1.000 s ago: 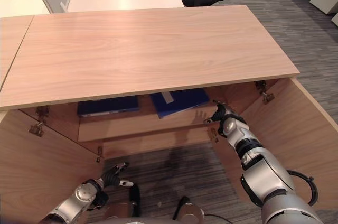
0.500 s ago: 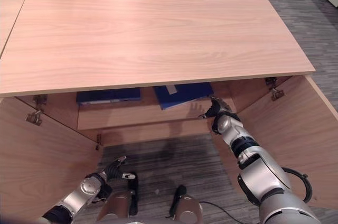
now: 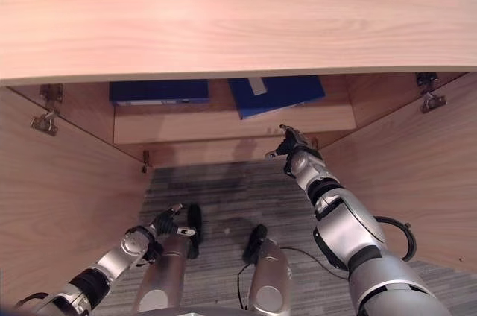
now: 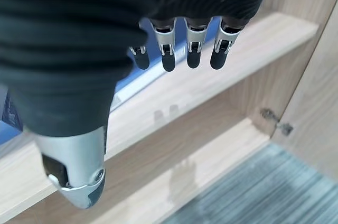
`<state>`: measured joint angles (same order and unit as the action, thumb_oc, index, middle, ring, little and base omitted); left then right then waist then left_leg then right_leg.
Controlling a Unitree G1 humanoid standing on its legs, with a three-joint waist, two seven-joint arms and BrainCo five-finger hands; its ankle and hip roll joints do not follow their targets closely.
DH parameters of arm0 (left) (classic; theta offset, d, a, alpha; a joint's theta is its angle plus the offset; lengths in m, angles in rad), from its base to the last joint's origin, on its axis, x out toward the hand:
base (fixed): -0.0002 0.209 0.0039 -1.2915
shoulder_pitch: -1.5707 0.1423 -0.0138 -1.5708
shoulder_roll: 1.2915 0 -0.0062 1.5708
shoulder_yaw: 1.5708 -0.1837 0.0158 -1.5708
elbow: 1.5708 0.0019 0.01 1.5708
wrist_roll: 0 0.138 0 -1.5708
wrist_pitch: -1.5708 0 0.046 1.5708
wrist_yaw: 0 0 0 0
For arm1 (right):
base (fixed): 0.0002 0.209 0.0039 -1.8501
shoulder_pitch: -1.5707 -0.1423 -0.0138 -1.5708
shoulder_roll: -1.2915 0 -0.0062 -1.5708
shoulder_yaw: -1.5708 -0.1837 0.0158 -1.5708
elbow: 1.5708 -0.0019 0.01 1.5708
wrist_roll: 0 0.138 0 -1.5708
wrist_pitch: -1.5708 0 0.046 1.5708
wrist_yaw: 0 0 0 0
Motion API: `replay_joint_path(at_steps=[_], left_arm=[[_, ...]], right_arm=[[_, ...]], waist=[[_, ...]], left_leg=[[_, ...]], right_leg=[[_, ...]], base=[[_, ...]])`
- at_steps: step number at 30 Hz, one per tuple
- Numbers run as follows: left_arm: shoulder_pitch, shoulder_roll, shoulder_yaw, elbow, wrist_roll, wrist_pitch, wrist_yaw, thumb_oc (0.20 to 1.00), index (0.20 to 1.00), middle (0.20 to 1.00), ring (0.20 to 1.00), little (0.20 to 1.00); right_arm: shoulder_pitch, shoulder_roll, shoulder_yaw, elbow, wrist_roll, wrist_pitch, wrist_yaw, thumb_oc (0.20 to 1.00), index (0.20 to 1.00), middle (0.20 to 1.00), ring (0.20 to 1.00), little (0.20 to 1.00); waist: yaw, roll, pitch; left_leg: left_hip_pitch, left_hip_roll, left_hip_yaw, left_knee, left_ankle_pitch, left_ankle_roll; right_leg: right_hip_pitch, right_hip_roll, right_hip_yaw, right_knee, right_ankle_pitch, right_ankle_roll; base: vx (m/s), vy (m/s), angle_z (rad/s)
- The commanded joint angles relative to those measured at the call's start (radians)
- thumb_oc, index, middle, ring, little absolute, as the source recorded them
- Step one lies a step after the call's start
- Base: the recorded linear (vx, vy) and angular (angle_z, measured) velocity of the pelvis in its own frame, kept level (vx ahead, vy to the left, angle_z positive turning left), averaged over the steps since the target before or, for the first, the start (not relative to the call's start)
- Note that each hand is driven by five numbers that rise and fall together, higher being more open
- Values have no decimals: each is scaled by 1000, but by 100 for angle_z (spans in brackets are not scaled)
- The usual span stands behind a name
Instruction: Put the empty folder in the office cabinet
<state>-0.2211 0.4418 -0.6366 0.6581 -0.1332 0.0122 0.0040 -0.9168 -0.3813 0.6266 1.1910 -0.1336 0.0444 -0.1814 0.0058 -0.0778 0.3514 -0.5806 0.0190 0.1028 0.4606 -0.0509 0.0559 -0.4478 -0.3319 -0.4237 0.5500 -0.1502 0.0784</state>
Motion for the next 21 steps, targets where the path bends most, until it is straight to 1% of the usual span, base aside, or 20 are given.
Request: replay_joint_path(at_steps=[1, 9, 13, 21], left_arm=[[15, -18, -15, -28, -27, -35, 15, 1000, 1000, 1000, 1000, 1000], [1, -13, -35, -32, -31, -33, 14, 1000, 1000, 1000, 1000, 1000], [2, -8, -39, -29, -30, -32, 17, 1000, 1000, 1000, 1000, 1000], [6, -11, -35, -28, -46, -32, 24, 1000, 1000, 1000, 1000, 1000]], right_arm=[[-68, -14, 5, 49, 72, -23, -47, 1000, 1000, 1000, 1000, 1000], [-116, -28, 32, 64, 62, -20, -69, 1000, 1000, 1000, 1000, 1000], [-138, -44, 41, 54, 55, -18, -90, 1000, 1000, 1000, 1000, 1000], [-175, -71, 55, 27, 10, -11, -131, 1000, 1000, 1000, 1000, 1000]], waist=[[13, 3, -5], [31, 12, 3], [36, 11, 4], [30, 13, 7]], left_leg=[[37, -30, 35, 79, -186, 34], [-33, -36, 32, 149, -211, 50], [-47, -38, 30, 154, -215, 55], [-52, -37, 36, 158, -223, 61]], right_leg=[[-37, 16, -16, -17, 90, -11], [-107, -6, -15, 58, 65, -20], [-124, -14, -20, 74, 61, -22], [-138, -19, -15, 92, 57, -25]], base=[[-50, 1, 8], [-17, 8, 4], [0, 8, 5], [0, 0, 0]])
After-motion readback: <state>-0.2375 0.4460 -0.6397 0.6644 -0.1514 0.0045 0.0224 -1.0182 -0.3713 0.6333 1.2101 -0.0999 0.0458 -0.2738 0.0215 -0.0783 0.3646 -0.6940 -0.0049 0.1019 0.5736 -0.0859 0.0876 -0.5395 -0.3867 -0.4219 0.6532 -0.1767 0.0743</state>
